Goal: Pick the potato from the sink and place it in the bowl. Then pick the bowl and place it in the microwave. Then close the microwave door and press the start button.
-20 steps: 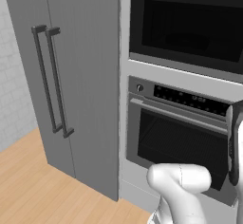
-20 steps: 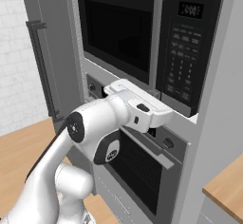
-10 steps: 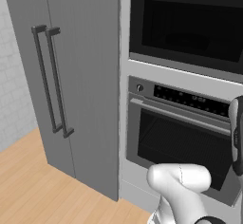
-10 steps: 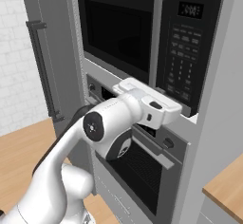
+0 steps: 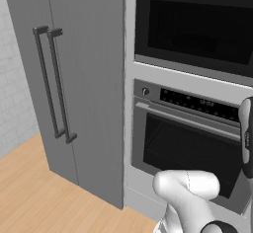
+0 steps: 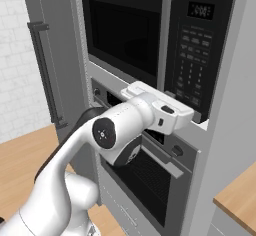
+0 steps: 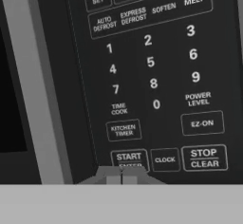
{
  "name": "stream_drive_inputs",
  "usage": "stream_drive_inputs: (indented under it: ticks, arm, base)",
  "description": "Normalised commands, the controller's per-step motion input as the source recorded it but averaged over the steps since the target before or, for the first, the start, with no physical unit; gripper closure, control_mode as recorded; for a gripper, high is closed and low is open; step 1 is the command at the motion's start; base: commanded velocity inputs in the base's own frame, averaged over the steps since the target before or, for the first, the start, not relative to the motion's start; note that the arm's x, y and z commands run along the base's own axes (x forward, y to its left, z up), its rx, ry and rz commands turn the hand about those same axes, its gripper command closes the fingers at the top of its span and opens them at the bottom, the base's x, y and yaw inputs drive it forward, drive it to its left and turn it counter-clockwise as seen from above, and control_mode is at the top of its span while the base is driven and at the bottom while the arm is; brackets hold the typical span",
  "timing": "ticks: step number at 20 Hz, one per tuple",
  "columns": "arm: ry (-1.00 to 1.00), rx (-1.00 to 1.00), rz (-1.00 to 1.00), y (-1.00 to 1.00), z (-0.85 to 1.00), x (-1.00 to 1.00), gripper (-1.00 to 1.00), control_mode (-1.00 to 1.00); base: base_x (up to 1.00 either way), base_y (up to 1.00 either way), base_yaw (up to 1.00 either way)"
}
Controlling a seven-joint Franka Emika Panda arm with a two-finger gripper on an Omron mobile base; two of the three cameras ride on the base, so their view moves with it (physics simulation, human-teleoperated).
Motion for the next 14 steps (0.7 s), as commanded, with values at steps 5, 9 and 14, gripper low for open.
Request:
stream_drive_inputs:
  ticks: [5, 9, 14]
  arm:
    - [0.0, 0.0, 0.05, -0.02, 0.0, 0.17, 1.0, -1.0]
    - [0.0, 0.01, 0.09, -0.2, 0.0, 0.21, 1.0, -1.0]
    - [0.0, 0.06, 0.13, -0.42, 0.0, 0.09, 1.0, -1.0]
  base:
    - [0.0, 0.0, 0.0]
    - [0.0, 0.0, 0.0]
    - [0.0, 0.0, 0.0]
